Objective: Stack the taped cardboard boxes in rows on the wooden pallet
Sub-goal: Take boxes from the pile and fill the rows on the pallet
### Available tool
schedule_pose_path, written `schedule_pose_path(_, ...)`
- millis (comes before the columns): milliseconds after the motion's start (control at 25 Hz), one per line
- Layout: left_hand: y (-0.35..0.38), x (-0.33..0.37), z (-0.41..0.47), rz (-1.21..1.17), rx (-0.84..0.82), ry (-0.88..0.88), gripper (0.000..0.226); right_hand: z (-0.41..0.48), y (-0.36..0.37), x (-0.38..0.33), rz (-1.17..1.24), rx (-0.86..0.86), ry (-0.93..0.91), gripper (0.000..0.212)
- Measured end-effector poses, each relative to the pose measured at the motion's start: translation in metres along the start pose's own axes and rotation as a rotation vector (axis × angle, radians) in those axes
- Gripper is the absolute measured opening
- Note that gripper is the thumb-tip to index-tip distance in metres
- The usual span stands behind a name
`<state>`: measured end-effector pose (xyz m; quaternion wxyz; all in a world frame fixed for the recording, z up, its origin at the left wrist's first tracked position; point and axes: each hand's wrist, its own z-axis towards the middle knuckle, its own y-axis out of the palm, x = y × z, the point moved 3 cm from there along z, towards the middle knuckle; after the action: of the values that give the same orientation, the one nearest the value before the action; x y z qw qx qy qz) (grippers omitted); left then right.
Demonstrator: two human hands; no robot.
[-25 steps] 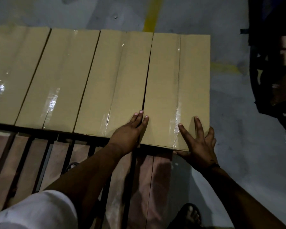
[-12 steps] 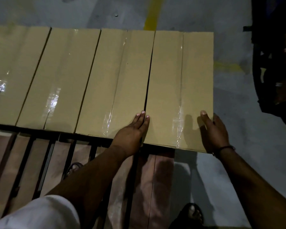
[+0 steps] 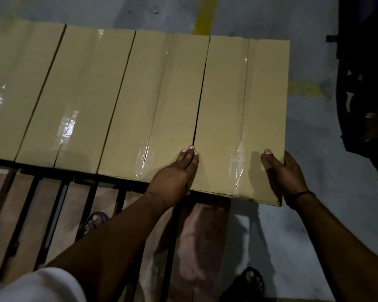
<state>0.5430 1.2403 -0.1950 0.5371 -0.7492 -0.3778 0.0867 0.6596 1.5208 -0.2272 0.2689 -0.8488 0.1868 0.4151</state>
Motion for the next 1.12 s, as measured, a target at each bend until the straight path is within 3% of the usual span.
schedule_pose_path(440,-0.004,-0.022,-0.008,0.024,-0.012,-0.04,0.115,0.003,0.018,-0.003,-0.019,-0.072,-0.009,0.052)
schedule_pose_path(680,0.003,-0.023,-0.008,0.034,-0.018,-0.055,0.116,0.004,0.03,0.002,-0.035,-0.011,-0.013,0.065)
schedule_pose_path(760,0.003,-0.023,-0.006,0.069,-0.042,-0.08,0.115,-0.001,0.033,0.002,-0.131,0.036,0.012,0.084)
schedule_pose_path(880,-0.014,-0.009,-0.008,0.196,-0.107,-0.114,0.114,-0.022,0.036,-0.004,-0.507,0.038,-0.047,0.109)
schedule_pose_path(960,-0.038,0.016,-0.02,0.264,-0.077,-0.125,0.11,-0.049,0.034,-0.016,-0.731,-0.024,-0.159,0.109)
schedule_pose_path(1120,-0.101,0.097,-0.079,0.28,0.022,-0.102,0.098,-0.132,0.016,-0.075,-0.889,-0.161,-0.314,0.099)
